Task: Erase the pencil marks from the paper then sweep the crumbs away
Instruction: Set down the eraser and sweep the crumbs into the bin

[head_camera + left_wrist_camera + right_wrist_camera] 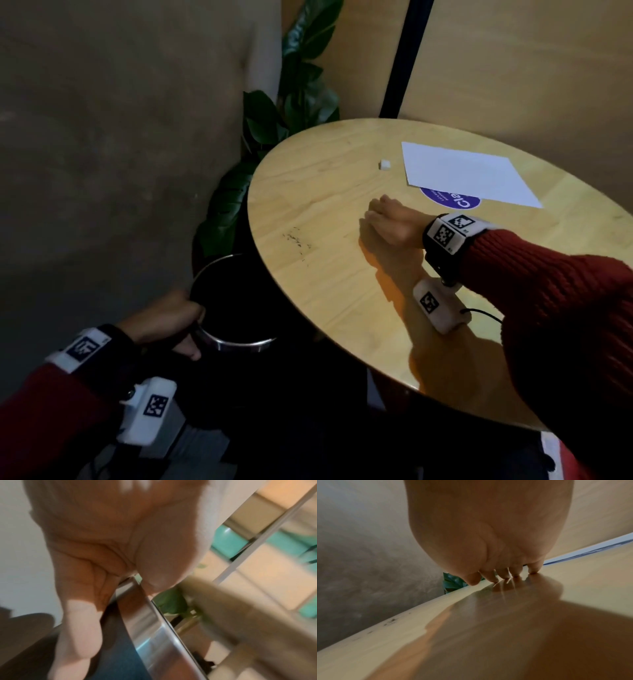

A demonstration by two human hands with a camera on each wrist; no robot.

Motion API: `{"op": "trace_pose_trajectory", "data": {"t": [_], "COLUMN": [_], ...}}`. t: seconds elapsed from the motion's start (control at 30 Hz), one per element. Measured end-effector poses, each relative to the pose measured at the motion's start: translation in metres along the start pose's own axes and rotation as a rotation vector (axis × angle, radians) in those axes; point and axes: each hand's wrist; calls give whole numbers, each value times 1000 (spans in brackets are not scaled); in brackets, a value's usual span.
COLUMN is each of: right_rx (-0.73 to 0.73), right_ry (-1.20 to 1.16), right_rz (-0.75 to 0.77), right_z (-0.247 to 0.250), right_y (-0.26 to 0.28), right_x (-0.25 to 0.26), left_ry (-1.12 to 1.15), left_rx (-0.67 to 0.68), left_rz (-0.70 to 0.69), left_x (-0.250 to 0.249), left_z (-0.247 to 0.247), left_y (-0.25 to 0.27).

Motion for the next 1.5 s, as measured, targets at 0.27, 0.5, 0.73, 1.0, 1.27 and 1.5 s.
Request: {"op": "trace_pose_trajectory", "data": {"t": [0.27,0.5,0.73,1.0,1.27,1.5], "right_rx": [-2,108,86,14,149,238], "right_ry": [101,186,227,17,256,325], "right_rz": [-98,-34,77,356,152,520], "right_z": [-31,-45,-70,-44,-50,-62], "right_y": [71,89,97,104,99,113], "right_x": [65,93,144,156,116,158], "left_ry": [99,89,77,78,81,63], "left_rx": [-3,12,37,45,55,54], "left_rz": [-16,-57,-80,-75,-95,-88], "left_x": [-30,-30,-36,-37,-37,-40], "left_z": [12,17,14,17,17,19], "left_y": [40,46,64,63,63,63]}}
Point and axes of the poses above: each hand's wrist, its own y-axis away from the middle knuckle, its own z-axis out of the back of the hand, x = y × z, and after that the axes turned 9 degrees about y, right-handed
